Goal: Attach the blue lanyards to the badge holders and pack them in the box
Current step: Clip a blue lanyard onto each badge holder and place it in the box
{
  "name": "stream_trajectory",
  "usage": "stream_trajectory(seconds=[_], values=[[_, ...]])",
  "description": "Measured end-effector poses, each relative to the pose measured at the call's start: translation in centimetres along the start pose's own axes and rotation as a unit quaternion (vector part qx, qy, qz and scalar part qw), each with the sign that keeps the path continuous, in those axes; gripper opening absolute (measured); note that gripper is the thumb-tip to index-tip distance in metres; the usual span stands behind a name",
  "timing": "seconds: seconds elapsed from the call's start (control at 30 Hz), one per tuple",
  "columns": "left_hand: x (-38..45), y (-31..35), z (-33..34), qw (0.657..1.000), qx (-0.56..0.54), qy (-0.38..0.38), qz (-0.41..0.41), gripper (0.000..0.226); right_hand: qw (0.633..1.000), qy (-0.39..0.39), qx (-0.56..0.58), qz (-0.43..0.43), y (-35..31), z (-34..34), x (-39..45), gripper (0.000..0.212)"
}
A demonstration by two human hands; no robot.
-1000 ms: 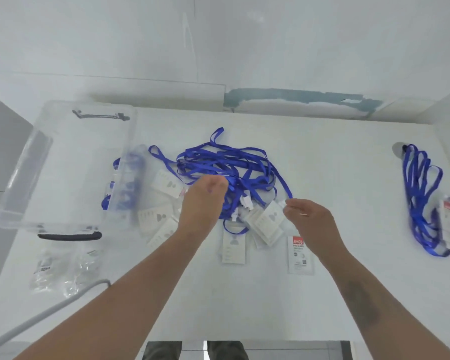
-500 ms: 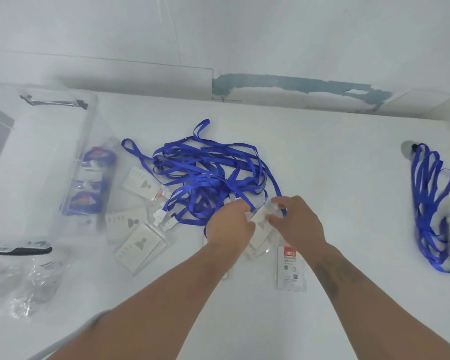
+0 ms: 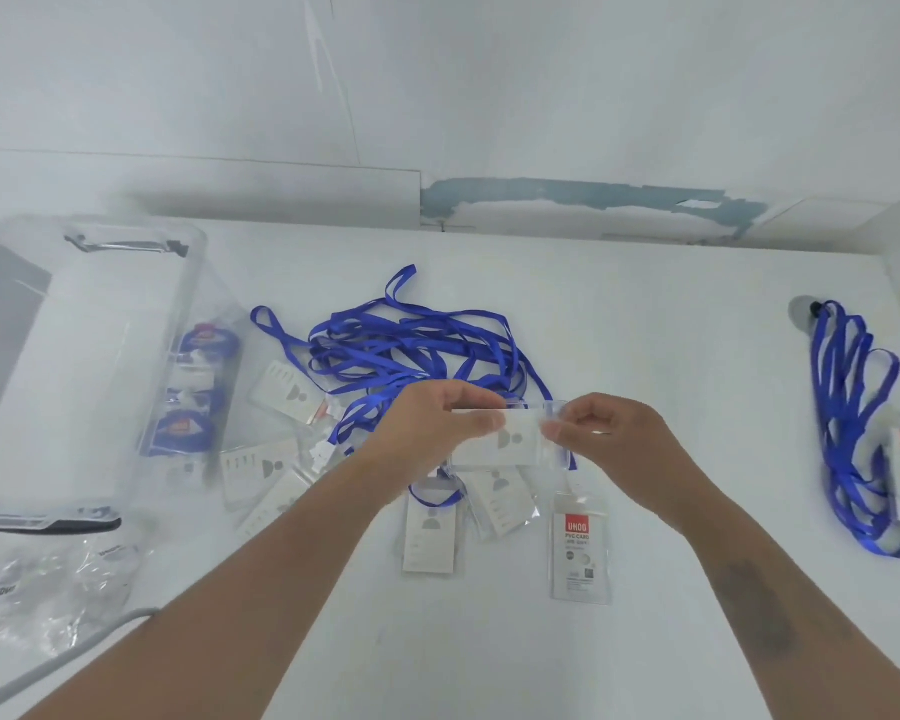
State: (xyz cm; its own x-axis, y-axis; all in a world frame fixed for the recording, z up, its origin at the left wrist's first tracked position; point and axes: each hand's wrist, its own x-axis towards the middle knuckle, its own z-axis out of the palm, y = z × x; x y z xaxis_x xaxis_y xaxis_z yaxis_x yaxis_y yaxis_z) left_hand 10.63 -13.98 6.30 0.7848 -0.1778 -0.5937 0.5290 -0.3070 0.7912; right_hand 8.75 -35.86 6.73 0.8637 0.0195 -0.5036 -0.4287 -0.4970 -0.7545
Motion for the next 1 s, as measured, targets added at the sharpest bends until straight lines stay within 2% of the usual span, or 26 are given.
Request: stream_trajectory(seconds=[0.13,0.27,0.4,0.6,0.77,0.83,1.0], values=[[-1.6,1.9,-3.0,0.99,-0.123,-0.072,-0.011,0.019,0.996,0.007,0.082,-0.037,-3.1,-0.1,-0.8,0.013],[-3.3,3.7,-4.7,0.982,-0.162,-0.1,0.013,0.021,0.983,0.027,0.167,-0.065,-5.7,0.7,-1.2,0.02],[-4.9,4.8,-6.0,0.98,-0.172,-0.089,0.038,0.018,0.964,0.041,0.25,-0.083,-7.8,2.1,-1.6,0.03],[-5.4,5.0,-8.4,0.979,-0.188,0.013,0.082,0.019,0.917,0.028,0.394,-0.054,-9.5,4.2,-2.0,0.033],[-5.3,5.1,-10.6,0.974,-0.198,0.055,0.093,0.017,0.97,0.09,0.213,-0.078,-9.1,5.8,-3.1,0.024],[-5.1,5.0,-11.0,0.977,-0.181,0.064,0.095,0.015,0.973,0.113,0.186,-0.075,-9.0,6.3,-3.3,0.021],[-4.9,4.8,-10.3,0.976,-0.188,0.064,0.09,0.016,0.983,0.15,0.081,-0.066,-9.4,7.7,-3.4,0.031]])
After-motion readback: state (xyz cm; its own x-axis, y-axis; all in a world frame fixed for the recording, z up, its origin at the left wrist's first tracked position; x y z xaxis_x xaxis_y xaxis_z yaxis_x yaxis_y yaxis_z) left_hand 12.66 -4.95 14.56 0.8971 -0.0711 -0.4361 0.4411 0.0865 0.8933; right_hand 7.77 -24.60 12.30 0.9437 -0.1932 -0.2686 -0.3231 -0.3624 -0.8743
